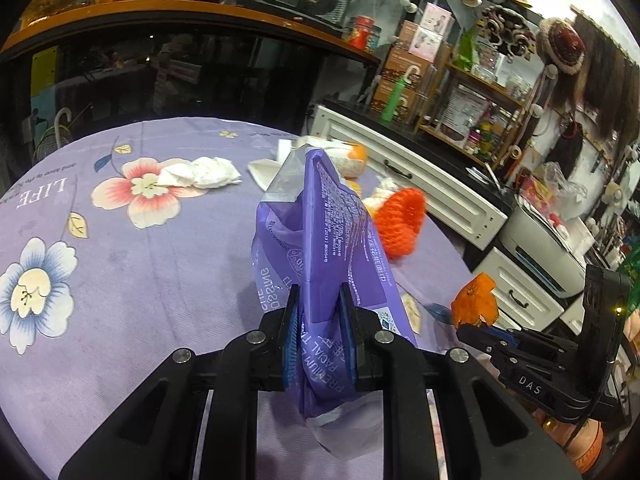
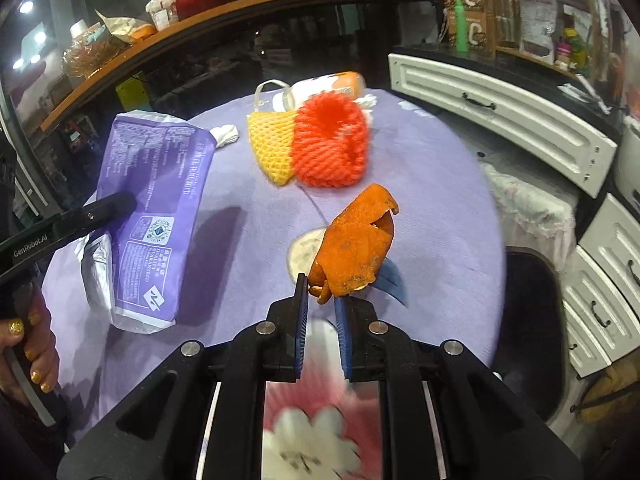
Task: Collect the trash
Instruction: 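Carry the orange foam net over the bin and open the right gripper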
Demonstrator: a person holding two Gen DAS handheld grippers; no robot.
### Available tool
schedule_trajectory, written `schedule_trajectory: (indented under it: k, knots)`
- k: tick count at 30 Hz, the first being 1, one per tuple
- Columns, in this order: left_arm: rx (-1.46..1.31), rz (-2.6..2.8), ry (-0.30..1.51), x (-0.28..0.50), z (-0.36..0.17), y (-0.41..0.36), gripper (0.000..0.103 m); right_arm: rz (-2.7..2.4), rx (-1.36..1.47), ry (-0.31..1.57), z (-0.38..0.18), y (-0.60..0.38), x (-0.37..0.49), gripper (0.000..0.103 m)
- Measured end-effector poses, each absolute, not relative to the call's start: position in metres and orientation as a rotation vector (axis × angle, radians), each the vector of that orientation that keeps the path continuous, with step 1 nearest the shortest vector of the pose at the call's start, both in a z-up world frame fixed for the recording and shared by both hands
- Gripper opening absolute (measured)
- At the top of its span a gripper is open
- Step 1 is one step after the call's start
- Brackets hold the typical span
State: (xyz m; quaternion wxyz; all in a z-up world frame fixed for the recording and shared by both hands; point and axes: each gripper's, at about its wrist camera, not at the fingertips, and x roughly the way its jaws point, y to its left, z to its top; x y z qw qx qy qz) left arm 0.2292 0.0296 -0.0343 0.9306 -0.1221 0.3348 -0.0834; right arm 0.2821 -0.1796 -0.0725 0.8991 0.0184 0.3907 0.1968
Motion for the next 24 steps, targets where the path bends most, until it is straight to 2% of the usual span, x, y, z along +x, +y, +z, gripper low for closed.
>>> schedule_trajectory:
  k: [14, 24]
  knots:
    - [-0.172, -0.402, 0.714, 0.228, -0.028, -0.089, 0.019, 0.199, 0.104, 0.775, -0.077, -0.304, 0.245, 0.014]
    - [-0.127, -0.499, 0.727, 0.238, -0.028, -0.163, 0.019, 0.107, 0.145, 0.857, -0.129, -0.357, 0.251, 0.014]
